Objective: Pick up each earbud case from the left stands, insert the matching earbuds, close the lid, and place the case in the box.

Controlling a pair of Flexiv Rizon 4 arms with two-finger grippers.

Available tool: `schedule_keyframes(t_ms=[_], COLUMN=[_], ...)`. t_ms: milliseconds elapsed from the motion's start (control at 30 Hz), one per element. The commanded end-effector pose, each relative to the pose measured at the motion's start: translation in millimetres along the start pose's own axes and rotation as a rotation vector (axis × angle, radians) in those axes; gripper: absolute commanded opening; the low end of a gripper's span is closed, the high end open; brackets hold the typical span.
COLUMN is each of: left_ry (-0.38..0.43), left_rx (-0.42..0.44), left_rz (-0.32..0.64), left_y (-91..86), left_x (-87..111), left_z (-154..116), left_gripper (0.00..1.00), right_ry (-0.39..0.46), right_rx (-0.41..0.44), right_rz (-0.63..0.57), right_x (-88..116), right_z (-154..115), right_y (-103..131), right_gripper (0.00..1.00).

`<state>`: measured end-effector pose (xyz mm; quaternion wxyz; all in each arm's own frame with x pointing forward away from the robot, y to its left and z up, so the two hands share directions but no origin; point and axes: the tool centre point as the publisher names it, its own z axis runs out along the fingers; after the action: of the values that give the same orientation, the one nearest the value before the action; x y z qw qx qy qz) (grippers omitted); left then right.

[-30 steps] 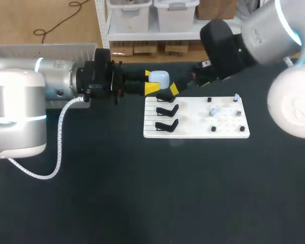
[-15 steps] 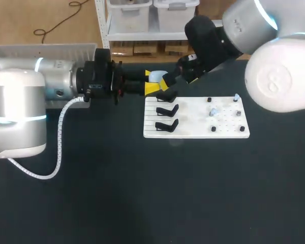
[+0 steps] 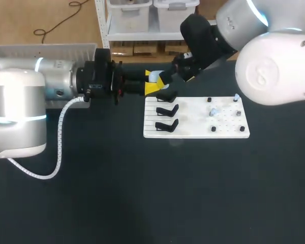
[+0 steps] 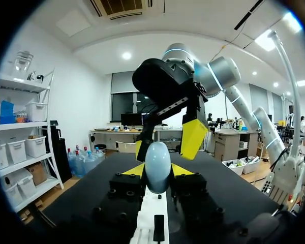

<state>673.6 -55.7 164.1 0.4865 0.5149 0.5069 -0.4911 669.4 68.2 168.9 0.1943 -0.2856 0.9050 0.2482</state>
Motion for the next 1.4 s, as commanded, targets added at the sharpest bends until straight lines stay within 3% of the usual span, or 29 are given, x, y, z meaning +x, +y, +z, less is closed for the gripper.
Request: schedule_keyframes(t_ms=[33, 633, 900, 1133, 1400], left_ry=[-0.004, -0.004, -0.004, -0.004, -0.004], left_rx=[-0.002, -0.002, -0.002, -0.002, -0.002], left_rz=[0.003, 0.003, 0.003, 0.003, 0.003], left_y=[0.0, 0.0, 0.0, 0.0, 0.0], left_x=[1.2, 1.2, 1.2, 1.2, 1.2], left_z=[0.0, 0.0, 0.0, 0.0, 0.0], left_gripper=[0.00, 0.00, 0.00, 0.00, 0.00], right_ry=[0.003, -0.016, -0.089, -0.081, 0.042], right_rx=[-0.001, 0.029, 0.057, 0.198, 0.407], right_rz=[0.005, 0.028, -0.012, -0.100, -0.086], right_x=[-2.7, -8.3, -21.8, -23.2, -2.6], right_z=[2.3, -2.4, -23.2, -52.8, -77.7], right_y=[-2.9, -12.9, -12.8, -20.9, -61.2], right_gripper=[1.00, 1.00, 1.00, 1.00, 1.00])
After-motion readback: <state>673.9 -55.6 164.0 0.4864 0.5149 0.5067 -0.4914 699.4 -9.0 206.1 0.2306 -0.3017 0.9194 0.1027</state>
